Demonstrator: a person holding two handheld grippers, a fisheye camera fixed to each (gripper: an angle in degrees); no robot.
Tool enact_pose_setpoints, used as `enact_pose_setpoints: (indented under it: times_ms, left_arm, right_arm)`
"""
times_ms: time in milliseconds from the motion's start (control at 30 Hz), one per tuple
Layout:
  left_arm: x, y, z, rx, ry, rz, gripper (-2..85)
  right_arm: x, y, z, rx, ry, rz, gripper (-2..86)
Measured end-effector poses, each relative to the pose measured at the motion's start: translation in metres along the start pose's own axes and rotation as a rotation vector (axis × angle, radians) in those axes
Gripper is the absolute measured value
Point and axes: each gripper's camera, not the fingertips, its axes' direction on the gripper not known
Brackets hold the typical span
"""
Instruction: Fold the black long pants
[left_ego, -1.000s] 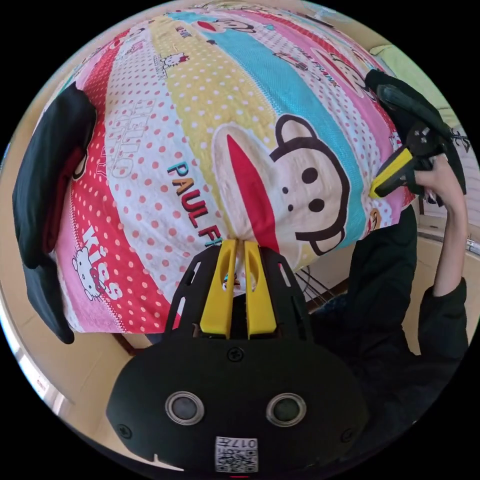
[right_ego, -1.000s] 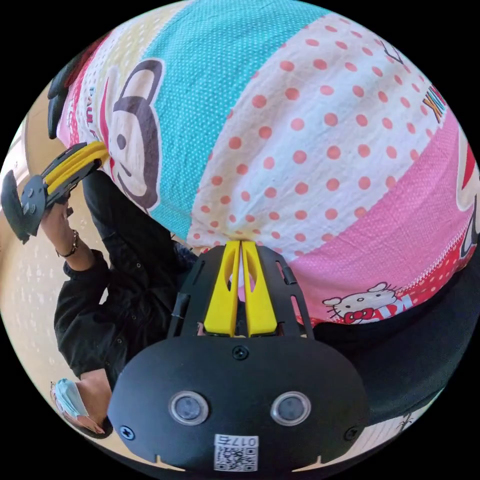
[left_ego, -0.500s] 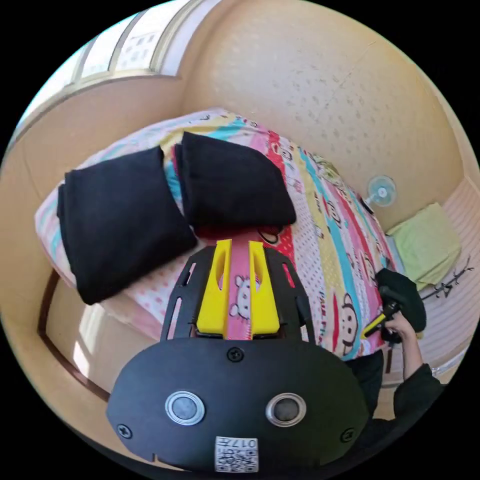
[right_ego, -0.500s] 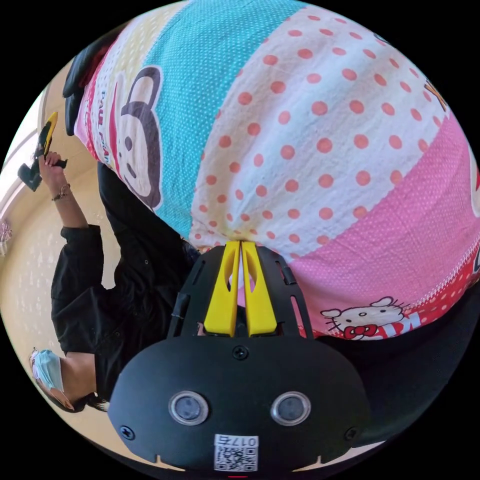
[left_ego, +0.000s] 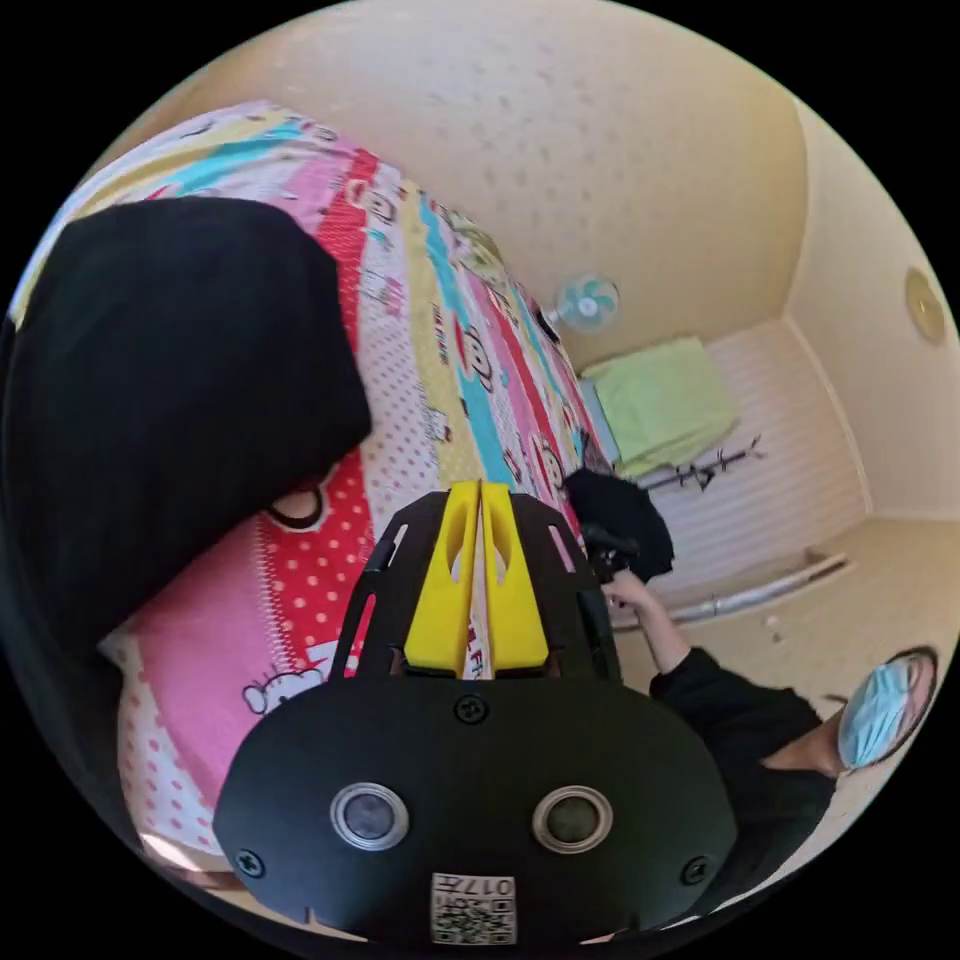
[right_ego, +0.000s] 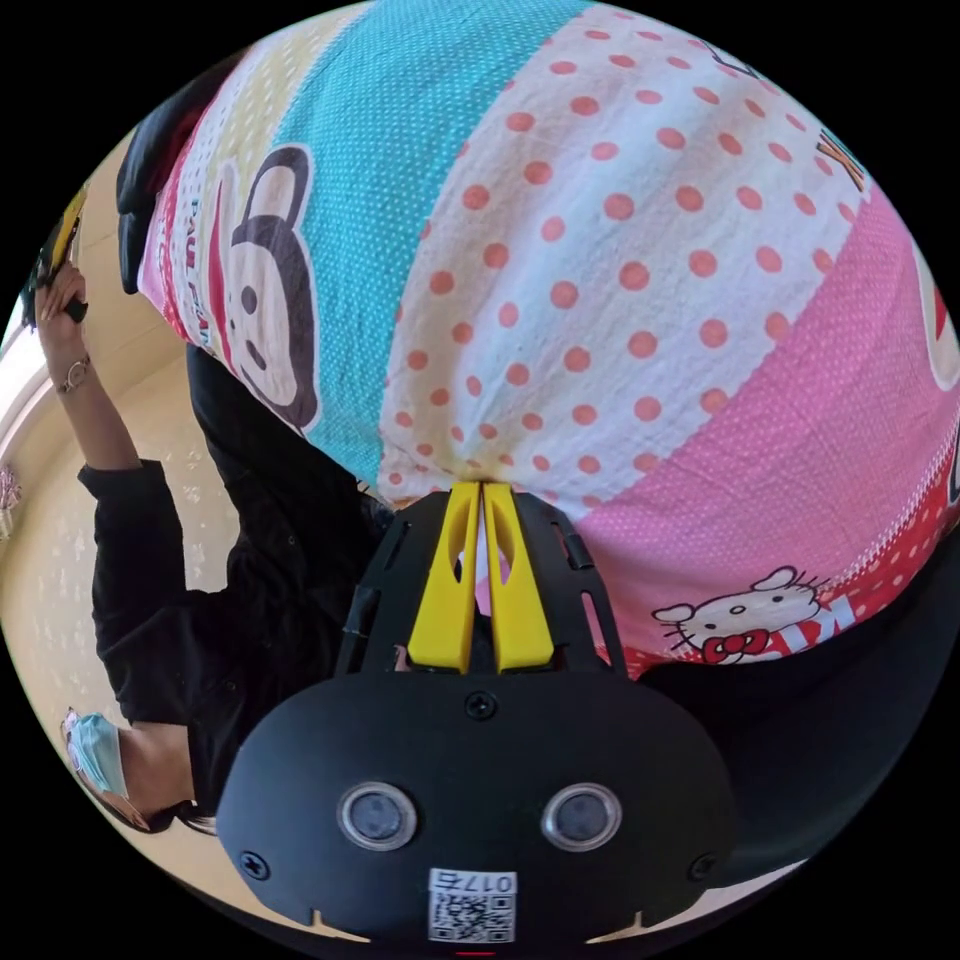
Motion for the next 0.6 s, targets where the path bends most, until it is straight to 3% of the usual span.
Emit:
enact_pose_setpoints:
  times_ms: [67, 167, 267, 400, 533, 600]
  left_arm:
    - [0.056, 0.004, 0.035, -0.083, -0.133, 0.126, -0.9]
    - [0.071, 0.022, 0.035, -0.012, -0.229, 0.062, -0.7]
    - [0.031, 0.05, -0.019, 0.147, -0.395, -0.077, 0.5]
    - [-0.04, 0.095, -0.125, 0.36, -0.622, -0.323, 11.7]
    - [-0.073, 0.102, -0.163, 0.405, -0.755, -0.395, 13.1]
    - [-0.1, 0.085, -0.152, 0.326, -0.708, -0.427, 9.2]
  right_arm:
    - [0.004, 0.007, 0.003, 0.013, 0.005, -0.004, 0.3]
    - [0.012, 0.024, 0.007, 0.063, 0.0, -0.022, 0.3]
    - [0.029, 0.047, 0.011, 0.137, -0.052, -0.017, 0.3]
    - [0.035, 0.07, 0.015, 0.193, -0.027, -0.002, 0.3]
    - [0.032, 0.083, 0.017, 0.2, 0.038, 0.045, 0.3]
    - [0.028, 0.092, 0.018, 0.202, 0.097, 0.059, 0.3]
